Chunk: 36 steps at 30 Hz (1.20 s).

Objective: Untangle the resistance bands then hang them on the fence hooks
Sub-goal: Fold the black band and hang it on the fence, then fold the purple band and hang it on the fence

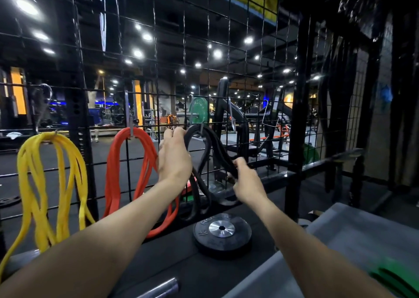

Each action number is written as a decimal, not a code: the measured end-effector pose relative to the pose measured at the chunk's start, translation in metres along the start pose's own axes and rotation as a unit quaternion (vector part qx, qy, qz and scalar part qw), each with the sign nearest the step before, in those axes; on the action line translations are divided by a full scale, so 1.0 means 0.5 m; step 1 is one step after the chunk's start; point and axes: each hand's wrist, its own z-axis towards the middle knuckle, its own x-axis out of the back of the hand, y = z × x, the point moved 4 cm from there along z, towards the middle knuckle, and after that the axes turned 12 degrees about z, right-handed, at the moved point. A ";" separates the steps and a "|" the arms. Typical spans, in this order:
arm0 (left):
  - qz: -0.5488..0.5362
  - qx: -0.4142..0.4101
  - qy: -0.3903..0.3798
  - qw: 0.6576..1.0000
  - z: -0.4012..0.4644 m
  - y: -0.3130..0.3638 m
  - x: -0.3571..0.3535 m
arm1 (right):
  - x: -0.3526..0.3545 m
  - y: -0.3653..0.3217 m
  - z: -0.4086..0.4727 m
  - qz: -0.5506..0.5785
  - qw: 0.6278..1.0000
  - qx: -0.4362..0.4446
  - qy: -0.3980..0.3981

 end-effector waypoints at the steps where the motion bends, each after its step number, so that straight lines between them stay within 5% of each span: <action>1: 0.001 -0.002 0.000 1.000 0.000 -0.001 -0.002 | 0.011 0.005 0.001 0.035 0.999 -0.011 -0.001; 27: 0.076 -0.052 -0.030 0.995 -0.019 0.007 0.007 | -0.033 -0.026 -0.001 0.108 0.994 0.000 -0.023; 36: 0.015 -0.184 -0.089 0.979 -0.168 0.095 -0.019 | 0.091 0.007 -0.091 0.016 0.999 -0.009 0.033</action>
